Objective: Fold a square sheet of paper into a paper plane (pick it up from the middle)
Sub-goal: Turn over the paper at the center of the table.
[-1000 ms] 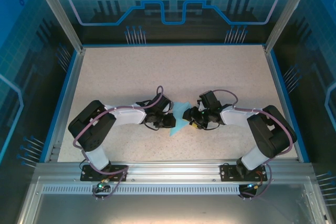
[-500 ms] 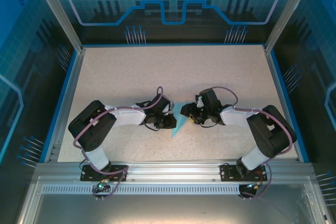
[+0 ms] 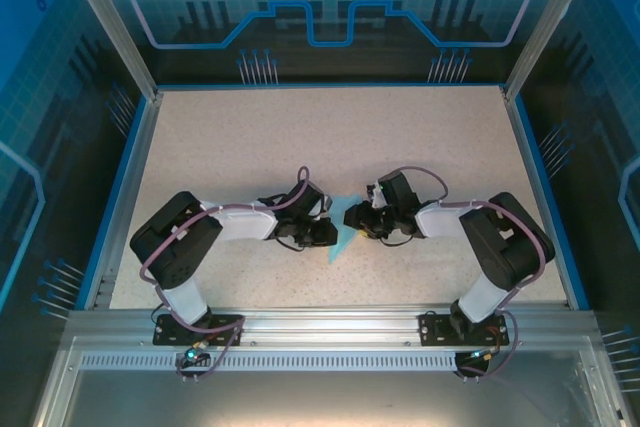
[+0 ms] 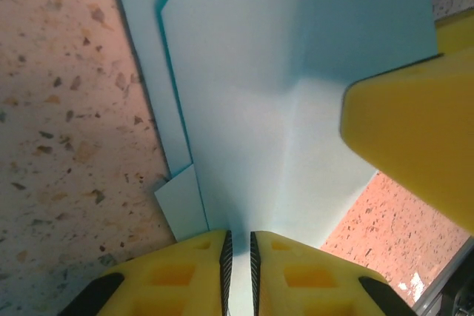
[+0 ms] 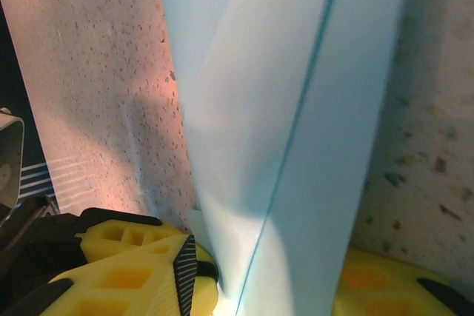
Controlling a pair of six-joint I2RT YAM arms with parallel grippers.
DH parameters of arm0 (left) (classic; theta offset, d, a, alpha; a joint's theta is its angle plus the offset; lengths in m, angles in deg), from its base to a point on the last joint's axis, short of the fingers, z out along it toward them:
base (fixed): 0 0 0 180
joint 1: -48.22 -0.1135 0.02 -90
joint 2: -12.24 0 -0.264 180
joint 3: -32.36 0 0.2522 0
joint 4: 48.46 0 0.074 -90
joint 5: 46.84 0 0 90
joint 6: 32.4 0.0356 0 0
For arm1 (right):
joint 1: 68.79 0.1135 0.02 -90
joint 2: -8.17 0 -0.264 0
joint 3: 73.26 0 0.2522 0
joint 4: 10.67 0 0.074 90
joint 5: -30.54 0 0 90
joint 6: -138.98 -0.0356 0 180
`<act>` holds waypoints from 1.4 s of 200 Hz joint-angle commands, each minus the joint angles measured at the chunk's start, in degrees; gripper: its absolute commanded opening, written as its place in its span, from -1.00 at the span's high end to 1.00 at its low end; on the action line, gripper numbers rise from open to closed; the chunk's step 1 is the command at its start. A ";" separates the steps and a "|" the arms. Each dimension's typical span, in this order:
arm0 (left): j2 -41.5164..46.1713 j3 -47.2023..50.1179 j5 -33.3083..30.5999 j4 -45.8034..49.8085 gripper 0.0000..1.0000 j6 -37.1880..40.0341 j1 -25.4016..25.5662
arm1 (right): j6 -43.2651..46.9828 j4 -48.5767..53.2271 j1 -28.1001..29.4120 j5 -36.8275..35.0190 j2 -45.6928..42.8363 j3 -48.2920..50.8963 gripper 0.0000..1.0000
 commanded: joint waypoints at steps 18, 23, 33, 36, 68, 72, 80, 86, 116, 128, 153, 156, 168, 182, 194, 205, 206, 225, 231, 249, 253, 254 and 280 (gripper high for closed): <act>0.60 1.86 1.57 -0.93 0.60 -1.61 0.52 | 5.42 -2.64 -0.14 3.58 3.10 -2.67 0.29; 0.80 1.91 1.59 -0.95 0.60 -1.73 0.47 | 5.56 -2.73 -0.15 3.72 3.17 -2.75 0.31; 1.08 2.03 1.45 -0.91 0.60 -1.75 0.47 | 6.03 -2.31 -0.08 3.27 3.02 -2.93 0.35; 1.20 2.08 1.41 -0.91 0.60 -1.75 0.47 | 6.19 -2.17 -0.08 3.21 3.02 -3.01 0.36; 1.99 2.28 1.31 -1.17 0.60 -1.92 0.51 | 8.04 -0.75 -0.14 3.27 3.87 -4.15 0.52; 2.12 2.30 1.31 -1.14 0.60 -1.89 0.47 | 8.16 -0.63 -0.08 3.25 3.97 -4.26 0.53; 2.35 2.41 1.25 -1.31 0.60 -1.84 0.47 | 8.29 -0.59 -0.15 3.09 4.13 -4.26 0.55; 2.64 2.45 1.28 -1.52 0.60 -1.97 0.48 | 8.51 -0.69 -0.16 3.17 4.23 -4.32 0.57; 4.89 3.12 0.98 -1.77 0.58 -2.01 0.47 | 9.94 1.24 -0.09 3.02 3.51 -4.93 0.75; 6.24 3.49 0.42 -1.78 0.58 -2.18 0.47 | 10.95 4.17 -0.09 2.64 2.57 -5.82 0.78; 11.28 5.48 -1.69 -2.75 0.50 -3.13 0.48 | 14.38 11.03 -0.03 0.33 -2.49 -7.38 0.81; 12.04 5.76 -2.12 -2.70 0.49 -3.20 0.47 | 14.92 12.32 0.05 -0.27 -3.23 -7.65 0.82; 15.11 6.45 -4.90 -1.51 0.48 -3.34 0.47 | 18.00 19.24 0.55 -4.53 -6.17 -9.72 0.82; 19.05 7.08 -9.20 1.08 0.47 -3.27 0.47 | 21.72 29.80 1.57 -12.26 -8.80 -13.10 0.82; 22.47 7.26 -13.82 4.73 0.46 -3.28 0.38 | 24.32 39.01 3.13 -21.03 -10.24 -17.31 0.81; 25.56 7.57 -17.80 7.52 0.46 -3.46 0.37 | 25.83 47.56 5.50 -29.52 -10.72 -20.71 0.80; 25.83 7.60 -18.13 7.74 0.46 -3.48 0.33 | 25.83 48.49 5.70 -30.43 -10.66 -21.00 0.80; 31.31 9.28 -24.85 11.10 0.44 -4.65 0.04 | 24.11 62.01 10.29 -48.08 -8.29 -27.26 0.79; 33.18 9.89 -26.46 11.86 0.43 -5.33 -0.13 | 23.04 65.47 11.42 -52.07 -6.85 -29.30 0.79; 37.90 12.24 -30.50 12.82 0.39 -6.67 -0.45 | 20.33 71.64 14.61 -60.17 -2.17 -33.38 0.79; 39.10 12.64 -31.31 13.14 0.38 -7.02 -0.50 | 19.84 72.37 15.35 -61.03 -1.07 -34.28 0.78; 39.23 12.73 -31.52 13.23 0.38 -7.11 -0.50 | 19.72 72.45 15.55 -61.26 -0.96 -34.47 0.78; 44.54 14.69 -34.72 15.32 0.35 -8.28 -0.54 | 17.09 75.58 19.85 -62.35 7.66 -40.36 0.73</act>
